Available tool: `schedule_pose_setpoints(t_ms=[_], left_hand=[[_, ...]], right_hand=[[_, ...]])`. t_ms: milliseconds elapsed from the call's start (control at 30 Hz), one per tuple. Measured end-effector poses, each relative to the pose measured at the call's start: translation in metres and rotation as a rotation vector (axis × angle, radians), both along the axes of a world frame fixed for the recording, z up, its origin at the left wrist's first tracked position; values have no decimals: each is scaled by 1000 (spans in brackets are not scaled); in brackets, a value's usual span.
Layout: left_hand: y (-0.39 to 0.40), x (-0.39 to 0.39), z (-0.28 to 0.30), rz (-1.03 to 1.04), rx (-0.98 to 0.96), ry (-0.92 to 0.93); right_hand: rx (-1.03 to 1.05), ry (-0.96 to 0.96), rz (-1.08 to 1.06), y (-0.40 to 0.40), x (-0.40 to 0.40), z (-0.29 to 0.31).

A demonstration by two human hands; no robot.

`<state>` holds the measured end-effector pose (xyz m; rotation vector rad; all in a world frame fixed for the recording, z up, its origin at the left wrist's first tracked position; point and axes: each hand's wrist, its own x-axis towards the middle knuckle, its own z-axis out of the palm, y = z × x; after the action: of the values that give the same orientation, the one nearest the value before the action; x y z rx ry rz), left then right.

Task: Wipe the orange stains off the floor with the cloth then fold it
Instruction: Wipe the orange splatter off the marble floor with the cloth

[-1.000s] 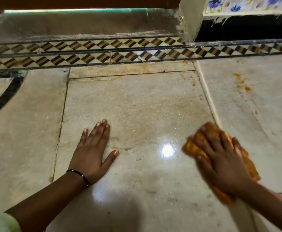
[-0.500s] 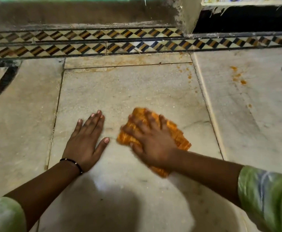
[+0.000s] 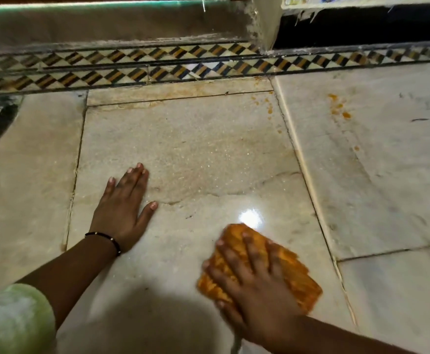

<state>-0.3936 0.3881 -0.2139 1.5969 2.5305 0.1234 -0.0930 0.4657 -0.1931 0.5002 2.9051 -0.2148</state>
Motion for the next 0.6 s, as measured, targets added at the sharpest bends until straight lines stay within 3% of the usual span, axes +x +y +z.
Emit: schedule_pose_setpoints(t_ms=[133,200,367,467,600], left_hand=[[0,1,-1,13,-7,3],[0,2,-2,19,2,2],[1,5,-2,24,-12,10],[0,9,-3,5,-28,24],[3,4,-3,7,-9,24]], right_hand=[[-45,29,310,34,-38,-1],[-40,58,189,75,-44,1],[-3,31,-409,150,5,7],[19,-11,-423,116,23,7],[-61,-16,-193,75,-43,6]])
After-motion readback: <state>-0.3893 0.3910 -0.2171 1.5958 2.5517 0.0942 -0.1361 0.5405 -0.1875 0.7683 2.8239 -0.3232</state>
